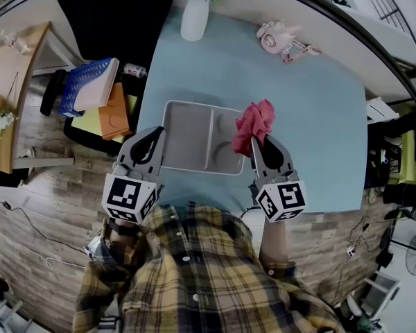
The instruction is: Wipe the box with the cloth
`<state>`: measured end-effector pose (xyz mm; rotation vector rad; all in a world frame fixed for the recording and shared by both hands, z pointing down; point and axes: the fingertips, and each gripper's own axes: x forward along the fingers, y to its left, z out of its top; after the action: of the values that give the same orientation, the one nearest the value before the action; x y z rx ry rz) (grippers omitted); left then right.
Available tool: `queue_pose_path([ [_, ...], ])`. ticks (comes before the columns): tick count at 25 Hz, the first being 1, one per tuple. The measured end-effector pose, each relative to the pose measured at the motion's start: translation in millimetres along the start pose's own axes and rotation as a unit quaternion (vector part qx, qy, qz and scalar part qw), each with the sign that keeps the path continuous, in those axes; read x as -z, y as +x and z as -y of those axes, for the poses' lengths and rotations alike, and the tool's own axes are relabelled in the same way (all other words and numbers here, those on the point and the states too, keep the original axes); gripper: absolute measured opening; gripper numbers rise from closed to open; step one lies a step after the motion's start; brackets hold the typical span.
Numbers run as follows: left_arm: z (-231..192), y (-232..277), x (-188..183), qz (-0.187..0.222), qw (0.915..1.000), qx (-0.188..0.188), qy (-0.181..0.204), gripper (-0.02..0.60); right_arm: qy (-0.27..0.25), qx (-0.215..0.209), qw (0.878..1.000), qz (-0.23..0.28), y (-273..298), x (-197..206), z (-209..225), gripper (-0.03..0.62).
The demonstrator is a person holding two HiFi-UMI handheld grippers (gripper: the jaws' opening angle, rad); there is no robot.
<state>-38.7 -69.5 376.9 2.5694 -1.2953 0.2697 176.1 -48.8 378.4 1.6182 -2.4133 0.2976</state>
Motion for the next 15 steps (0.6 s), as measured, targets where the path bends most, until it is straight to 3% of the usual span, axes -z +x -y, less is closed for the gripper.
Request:
queue_pose_path([
  [15, -5.1, 3.4, 4.8, -0.010, 0.9999, -0.007, 0.000, -0.009, 0.005, 0.000, 1.000, 0.005, -1.4, 2.9, 0.9, 0.054],
])
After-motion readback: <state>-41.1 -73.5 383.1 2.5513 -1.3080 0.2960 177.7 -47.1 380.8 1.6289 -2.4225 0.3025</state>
